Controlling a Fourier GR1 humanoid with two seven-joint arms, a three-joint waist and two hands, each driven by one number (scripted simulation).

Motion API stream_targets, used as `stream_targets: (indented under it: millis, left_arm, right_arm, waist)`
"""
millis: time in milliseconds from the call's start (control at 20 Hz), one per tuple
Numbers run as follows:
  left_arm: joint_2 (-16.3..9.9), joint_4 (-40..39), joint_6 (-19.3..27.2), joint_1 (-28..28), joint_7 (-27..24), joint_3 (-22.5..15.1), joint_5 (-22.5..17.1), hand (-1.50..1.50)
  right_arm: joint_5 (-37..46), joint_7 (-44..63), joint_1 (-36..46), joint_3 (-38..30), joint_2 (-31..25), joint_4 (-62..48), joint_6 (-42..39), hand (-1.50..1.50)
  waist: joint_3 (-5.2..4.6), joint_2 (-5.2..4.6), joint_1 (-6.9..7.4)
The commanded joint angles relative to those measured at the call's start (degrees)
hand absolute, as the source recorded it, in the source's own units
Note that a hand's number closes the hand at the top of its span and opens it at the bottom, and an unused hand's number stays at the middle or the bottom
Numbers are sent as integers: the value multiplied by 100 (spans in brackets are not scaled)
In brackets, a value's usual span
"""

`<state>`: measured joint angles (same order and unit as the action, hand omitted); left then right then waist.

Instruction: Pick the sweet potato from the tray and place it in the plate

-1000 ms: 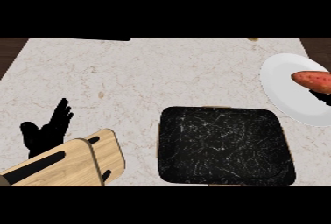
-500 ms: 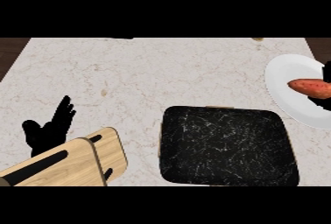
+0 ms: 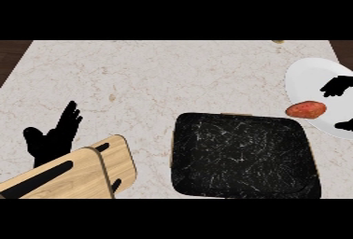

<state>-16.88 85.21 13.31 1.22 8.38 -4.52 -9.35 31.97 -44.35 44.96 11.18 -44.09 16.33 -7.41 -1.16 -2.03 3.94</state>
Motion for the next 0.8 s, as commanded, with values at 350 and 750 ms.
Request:
stream_targets:
  millis: [350, 750]
  left_arm:
    - [137, -65, -13, 30, 79, -317, 251, 0]
    - [180, -40, -45, -15, 12, -251, 304, 0]
  right_arm:
    - [-1506, -1327, 458, -1329, 154, -640, -1824, -150]
    - [-1844, -1104, 349, -1529, -112, -856, -2868, -150]
  waist:
    - [172, 2, -243]
    - [179, -48, -233]
